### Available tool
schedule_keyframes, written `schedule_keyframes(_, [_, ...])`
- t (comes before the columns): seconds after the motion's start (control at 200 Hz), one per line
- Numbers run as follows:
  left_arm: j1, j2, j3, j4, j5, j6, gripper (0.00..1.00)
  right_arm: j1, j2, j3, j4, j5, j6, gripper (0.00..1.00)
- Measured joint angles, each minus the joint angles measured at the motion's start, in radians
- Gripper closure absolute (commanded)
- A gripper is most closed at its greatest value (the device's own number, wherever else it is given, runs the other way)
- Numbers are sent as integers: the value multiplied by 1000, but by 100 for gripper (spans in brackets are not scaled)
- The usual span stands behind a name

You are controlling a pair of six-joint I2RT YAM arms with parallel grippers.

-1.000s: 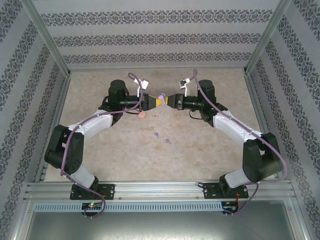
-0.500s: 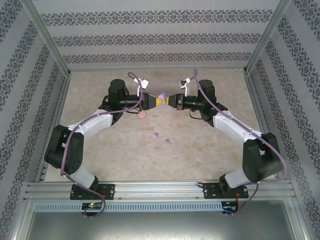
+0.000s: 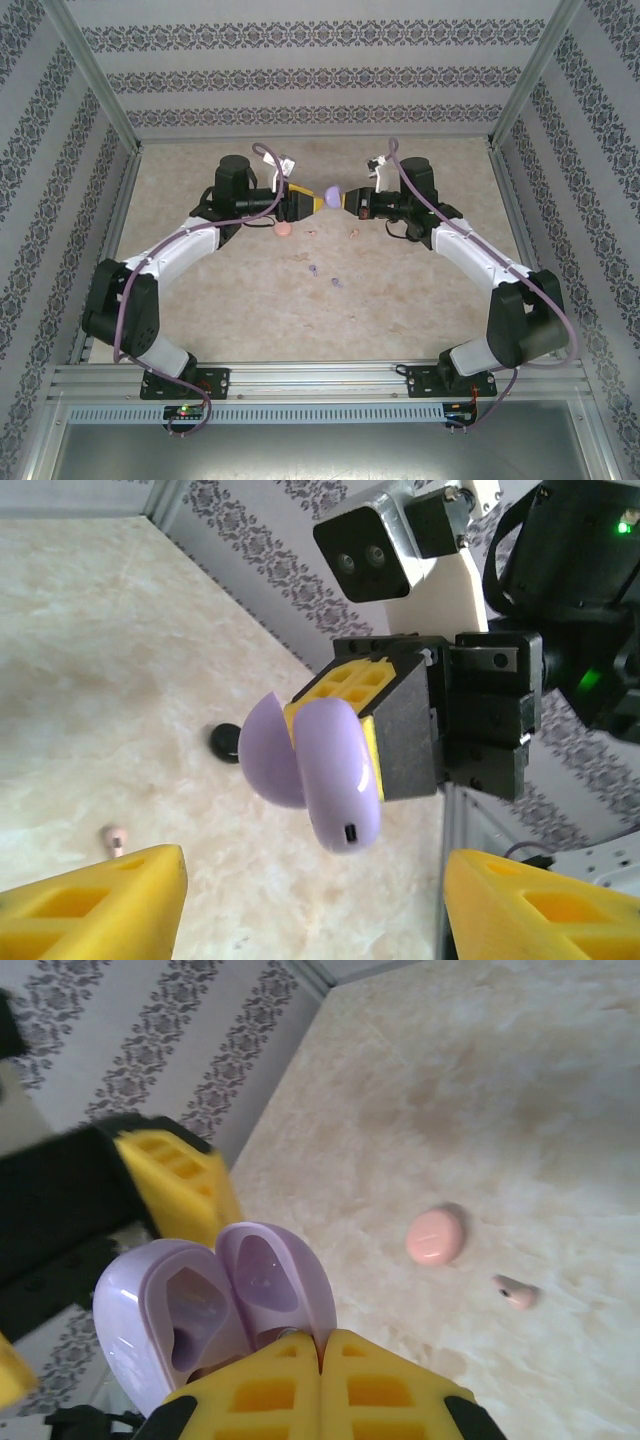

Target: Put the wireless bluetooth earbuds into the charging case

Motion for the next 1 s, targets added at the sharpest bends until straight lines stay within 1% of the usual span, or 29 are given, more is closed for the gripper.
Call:
schedule_keyframes(0.17, [5,3,199,-313,0,214,29,-7,-3,61,-141,43,-130,100])
schedule_keyframes(0.26, [5,19,278,-446,14,306,29,-5,-3,94,-214,73,-208,100])
schedule_keyframes(0.375, [5,68,357,-610,41,409,31,17,-3,137,-315,124,-309,100])
schedule_keyframes(0.49, [4,134,415,-755,61,495,34,67,6,201,-424,181,-407,100])
schedule_keyframes(0.669, [-2,209,459,-904,81,586,38,136,24,265,-517,237,-493,100])
schedule_keyframes(0.889, [-3,235,487,-977,125,641,43,168,43,284,-571,275,-534,100])
schedule_keyframes(1.004, [-4,245,503,-998,153,658,43,178,49,293,-588,286,-541,100])
